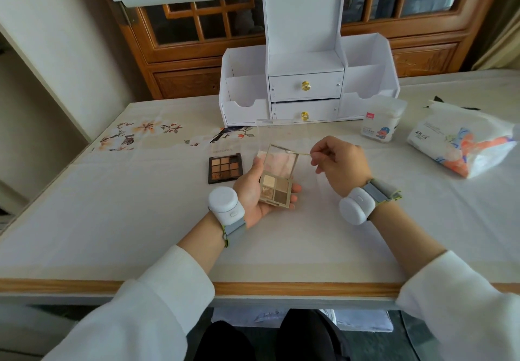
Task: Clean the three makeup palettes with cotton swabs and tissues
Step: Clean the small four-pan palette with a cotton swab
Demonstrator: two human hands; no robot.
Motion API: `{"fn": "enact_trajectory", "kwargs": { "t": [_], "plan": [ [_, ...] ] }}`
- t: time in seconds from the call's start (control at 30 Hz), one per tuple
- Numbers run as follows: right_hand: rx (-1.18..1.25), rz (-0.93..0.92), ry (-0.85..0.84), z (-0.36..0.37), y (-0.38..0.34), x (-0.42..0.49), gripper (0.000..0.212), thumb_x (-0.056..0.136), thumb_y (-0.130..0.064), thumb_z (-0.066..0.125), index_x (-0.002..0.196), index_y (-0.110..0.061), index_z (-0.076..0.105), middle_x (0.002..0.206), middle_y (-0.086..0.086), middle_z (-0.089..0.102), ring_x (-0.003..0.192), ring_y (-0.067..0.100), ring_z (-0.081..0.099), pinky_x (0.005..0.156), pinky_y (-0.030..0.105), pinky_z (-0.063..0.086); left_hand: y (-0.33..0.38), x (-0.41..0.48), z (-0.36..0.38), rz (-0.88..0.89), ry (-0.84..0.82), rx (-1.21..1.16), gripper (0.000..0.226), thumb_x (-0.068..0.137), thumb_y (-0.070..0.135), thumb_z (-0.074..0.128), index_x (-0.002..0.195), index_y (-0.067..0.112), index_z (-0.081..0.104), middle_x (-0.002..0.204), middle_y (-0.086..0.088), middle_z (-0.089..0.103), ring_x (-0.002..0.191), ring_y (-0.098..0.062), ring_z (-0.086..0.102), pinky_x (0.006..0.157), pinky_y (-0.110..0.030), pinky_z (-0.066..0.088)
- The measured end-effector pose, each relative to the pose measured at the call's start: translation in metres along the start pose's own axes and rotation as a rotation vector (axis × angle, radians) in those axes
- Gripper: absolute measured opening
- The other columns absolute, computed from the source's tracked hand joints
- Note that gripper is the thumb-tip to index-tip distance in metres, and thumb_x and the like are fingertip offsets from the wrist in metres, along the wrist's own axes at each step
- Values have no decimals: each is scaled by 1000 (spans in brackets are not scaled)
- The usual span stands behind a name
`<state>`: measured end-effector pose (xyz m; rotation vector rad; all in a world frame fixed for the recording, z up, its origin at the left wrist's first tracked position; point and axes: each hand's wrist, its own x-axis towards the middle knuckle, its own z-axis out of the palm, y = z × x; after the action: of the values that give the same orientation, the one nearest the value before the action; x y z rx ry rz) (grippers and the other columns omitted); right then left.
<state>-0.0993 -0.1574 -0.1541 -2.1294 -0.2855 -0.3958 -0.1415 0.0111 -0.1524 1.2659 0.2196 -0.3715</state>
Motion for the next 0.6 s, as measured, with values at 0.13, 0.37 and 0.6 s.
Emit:
{"fn": "enact_trajectory", "kwargs": {
  "t": [0.13,0.37,0.6],
  "plan": [
    [-291,153,-2,-13,20,9,16,84,-2,49,84,-15,59,77,0,64,78,24,55,65,30,43,1,-3,9,-27,39,28,66,100,50,17,119,-2,53,71,-20,69,54,-27,66,49,-30,55],
    [-545,343,-134,-45,44,7,13,83,-8,52,84,-13,64,101,13,60,87,28,51,69,30,41,2,-12,29,-73,8,93,59,99,54,15,94,11,55,68,-19,69,55,-28,66,57,-33,55],
    [-413,210,8,-48,21,-6,19,90,-17,51,96,-9,66,102,13,61,95,30,53,74,29,38,-2,-15,35,-109,-22,124,70,99,54,11,90,4,59,66,-18,69,55,-28,66,64,-35,52]
  ]
}}
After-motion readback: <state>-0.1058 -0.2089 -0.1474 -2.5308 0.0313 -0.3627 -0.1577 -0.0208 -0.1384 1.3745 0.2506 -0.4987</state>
